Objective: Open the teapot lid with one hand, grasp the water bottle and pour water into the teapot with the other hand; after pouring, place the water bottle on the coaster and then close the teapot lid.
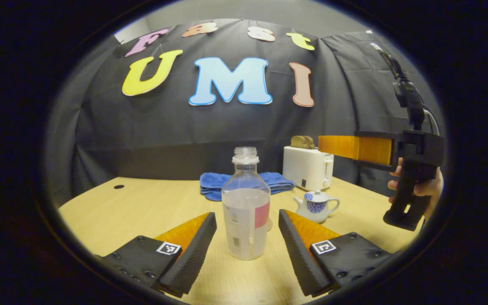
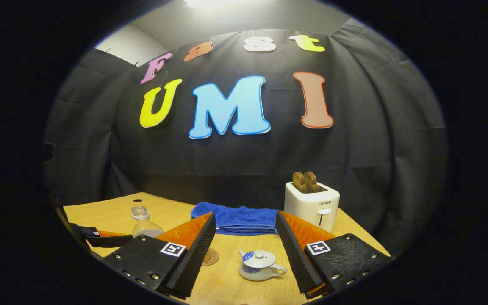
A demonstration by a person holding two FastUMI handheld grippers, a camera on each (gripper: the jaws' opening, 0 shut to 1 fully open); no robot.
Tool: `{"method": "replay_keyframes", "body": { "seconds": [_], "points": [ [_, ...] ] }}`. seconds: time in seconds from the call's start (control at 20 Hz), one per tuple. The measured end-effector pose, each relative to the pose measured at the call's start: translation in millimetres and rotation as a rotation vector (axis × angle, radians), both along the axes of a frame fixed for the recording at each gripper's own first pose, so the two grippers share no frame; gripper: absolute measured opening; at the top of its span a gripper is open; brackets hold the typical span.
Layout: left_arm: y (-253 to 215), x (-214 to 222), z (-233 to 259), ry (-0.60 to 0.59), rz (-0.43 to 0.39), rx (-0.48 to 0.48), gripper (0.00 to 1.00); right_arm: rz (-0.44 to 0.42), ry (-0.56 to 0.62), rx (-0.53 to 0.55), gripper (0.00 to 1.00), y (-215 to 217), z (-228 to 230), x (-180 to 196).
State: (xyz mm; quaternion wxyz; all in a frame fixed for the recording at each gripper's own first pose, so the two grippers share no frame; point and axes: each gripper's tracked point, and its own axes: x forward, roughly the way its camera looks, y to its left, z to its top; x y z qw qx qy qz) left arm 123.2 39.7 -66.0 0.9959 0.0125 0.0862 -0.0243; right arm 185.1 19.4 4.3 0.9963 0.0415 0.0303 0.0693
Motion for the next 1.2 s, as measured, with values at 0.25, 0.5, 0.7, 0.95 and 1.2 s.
{"method": "replay_keyframes", "body": {
  "seconds": [0.25, 0.5, 0.7, 0.95, 1.2],
  "points": [
    [1, 22, -15, 0.006, -0.005, 0.002, 0.99, -0.001, 0.073, 0.029, 0.88, 6, -45, 45],
    [-1, 32, -3, -0.044, -0.020, 0.021, 0.99, -0.015, 0.125, 0.003, 0.88, 5, -86, 73],
    [1, 33, -8, -0.036, -0.020, 0.009, 1.00, -0.009, 0.153, -0.029, 0.87, 3, -103, 80],
    [-1, 32, -9, -0.025, -0.023, 0.018, 1.00, -0.020, 0.163, -0.038, 0.68, 3, -109, 87],
    [-4, 29, -11, -0.022, -0.028, 0.029, 1.00, -0.072, 0.170, -0.038, 0.35, -10, -108, 83]
  ]
}}
